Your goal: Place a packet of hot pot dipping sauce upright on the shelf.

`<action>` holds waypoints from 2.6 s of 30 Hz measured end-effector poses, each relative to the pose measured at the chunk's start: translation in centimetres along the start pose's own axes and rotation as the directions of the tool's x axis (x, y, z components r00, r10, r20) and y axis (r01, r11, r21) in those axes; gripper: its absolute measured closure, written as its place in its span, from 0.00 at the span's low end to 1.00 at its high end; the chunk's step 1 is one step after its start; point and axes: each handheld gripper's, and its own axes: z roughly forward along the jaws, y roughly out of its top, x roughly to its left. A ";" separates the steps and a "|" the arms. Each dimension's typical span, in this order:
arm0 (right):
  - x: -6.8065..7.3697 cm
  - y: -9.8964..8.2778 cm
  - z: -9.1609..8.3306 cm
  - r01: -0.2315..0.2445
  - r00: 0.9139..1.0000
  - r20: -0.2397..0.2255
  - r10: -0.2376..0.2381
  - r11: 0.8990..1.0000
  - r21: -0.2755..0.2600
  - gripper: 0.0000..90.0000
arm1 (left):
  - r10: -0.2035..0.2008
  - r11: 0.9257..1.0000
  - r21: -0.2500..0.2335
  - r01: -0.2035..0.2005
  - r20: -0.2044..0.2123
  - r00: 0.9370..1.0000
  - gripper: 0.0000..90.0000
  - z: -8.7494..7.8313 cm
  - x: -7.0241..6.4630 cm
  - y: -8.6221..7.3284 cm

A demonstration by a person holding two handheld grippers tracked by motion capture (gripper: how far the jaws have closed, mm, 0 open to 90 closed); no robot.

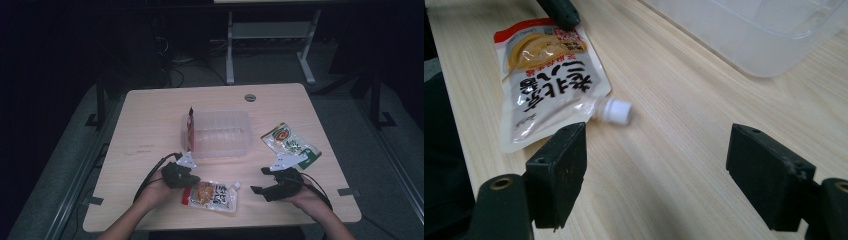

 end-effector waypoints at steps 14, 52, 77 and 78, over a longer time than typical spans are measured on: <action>0.0 0.1 0.1 -0.008 1.000 -0.002 0.008 1.000 0.003 0.27 | -0.031 0.999 0.003 0.032 -0.024 0.999 1.00 -2.1 -0.8 -2.9; 1.1 0.3 1.4 -0.013 0.995 -0.099 0.020 0.997 0.074 0.20 | 0.052 0.999 0.015 -0.053 0.052 0.997 1.00 1.0 -3.2 0.6; 3.2 1.2 6.5 -0.080 0.959 -0.257 0.120 0.984 0.161 0.25 | 0.043 0.998 0.032 -0.045 0.062 0.997 1.00 1.2 -3.1 1.0; 3.2 1.3 6.7 -0.093 0.952 -0.274 0.135 0.983 0.161 0.26 | 0.042 0.999 0.031 -0.044 0.061 0.997 1.00 1.2 -3.1 1.0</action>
